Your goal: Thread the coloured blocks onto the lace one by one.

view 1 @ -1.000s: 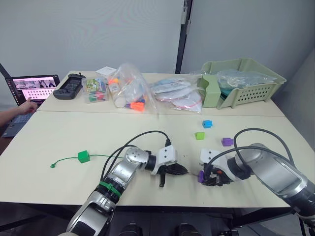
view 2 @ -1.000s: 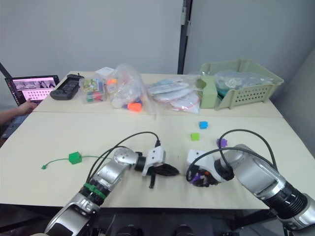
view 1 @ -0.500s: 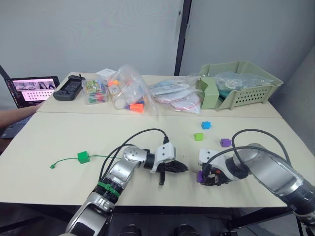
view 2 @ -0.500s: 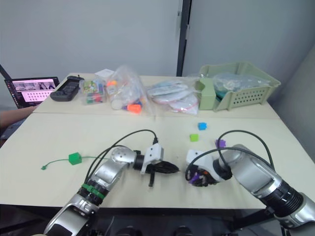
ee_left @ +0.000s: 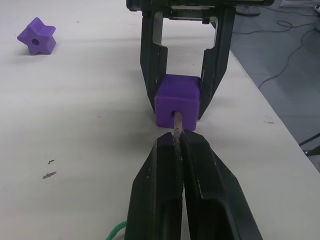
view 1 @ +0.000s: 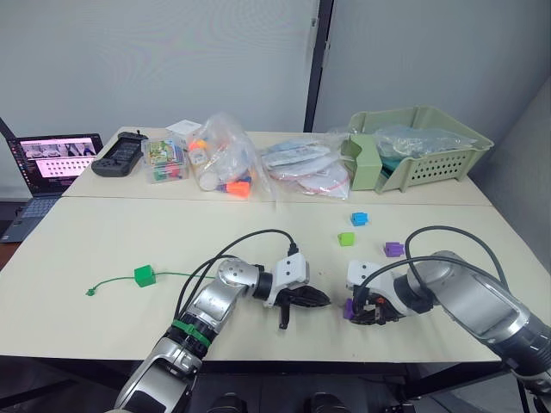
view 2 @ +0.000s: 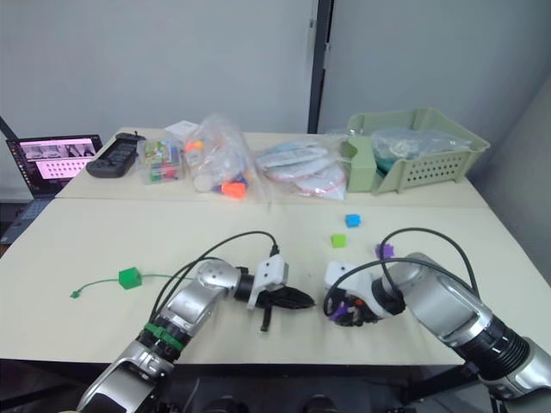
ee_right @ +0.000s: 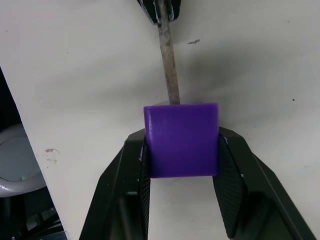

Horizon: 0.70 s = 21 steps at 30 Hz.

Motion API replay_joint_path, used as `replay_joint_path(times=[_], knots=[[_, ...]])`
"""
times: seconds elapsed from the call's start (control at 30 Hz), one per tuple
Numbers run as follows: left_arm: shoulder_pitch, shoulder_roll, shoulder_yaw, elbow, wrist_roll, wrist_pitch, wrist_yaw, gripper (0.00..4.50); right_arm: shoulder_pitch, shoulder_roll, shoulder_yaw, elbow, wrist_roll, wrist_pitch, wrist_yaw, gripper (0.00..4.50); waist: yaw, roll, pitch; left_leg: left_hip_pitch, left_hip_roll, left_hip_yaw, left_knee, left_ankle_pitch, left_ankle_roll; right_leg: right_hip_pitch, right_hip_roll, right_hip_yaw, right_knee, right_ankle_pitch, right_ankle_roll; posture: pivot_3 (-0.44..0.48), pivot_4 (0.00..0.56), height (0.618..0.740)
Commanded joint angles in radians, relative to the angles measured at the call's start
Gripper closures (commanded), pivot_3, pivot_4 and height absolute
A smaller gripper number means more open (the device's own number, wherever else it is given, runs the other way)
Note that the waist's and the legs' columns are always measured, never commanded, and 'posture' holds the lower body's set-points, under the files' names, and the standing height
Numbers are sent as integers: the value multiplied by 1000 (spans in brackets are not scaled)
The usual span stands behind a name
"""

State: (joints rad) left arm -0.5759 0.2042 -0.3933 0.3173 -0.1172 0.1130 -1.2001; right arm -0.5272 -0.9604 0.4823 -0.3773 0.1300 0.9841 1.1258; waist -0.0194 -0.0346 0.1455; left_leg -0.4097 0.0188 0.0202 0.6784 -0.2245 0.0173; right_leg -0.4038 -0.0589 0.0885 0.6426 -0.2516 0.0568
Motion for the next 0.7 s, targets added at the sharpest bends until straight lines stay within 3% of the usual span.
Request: replay_joint_path(times=[0.03,0.7], knots=[[-8,-39,-14,8,-5,-22,8,4500,9,18,15,4,-9,12,-28,3328,0,0,0,0,0,0,0,0,0,0,0,0,0,0,0,0,150,734],[4,-208,-42,74,23,-6,111,4500,51,-11,-56,-49,48,80,-28,3328,12,0,0,-5,-2,-1,0,0,0,-2,-1,0,-3,0,1,0,150,734]])
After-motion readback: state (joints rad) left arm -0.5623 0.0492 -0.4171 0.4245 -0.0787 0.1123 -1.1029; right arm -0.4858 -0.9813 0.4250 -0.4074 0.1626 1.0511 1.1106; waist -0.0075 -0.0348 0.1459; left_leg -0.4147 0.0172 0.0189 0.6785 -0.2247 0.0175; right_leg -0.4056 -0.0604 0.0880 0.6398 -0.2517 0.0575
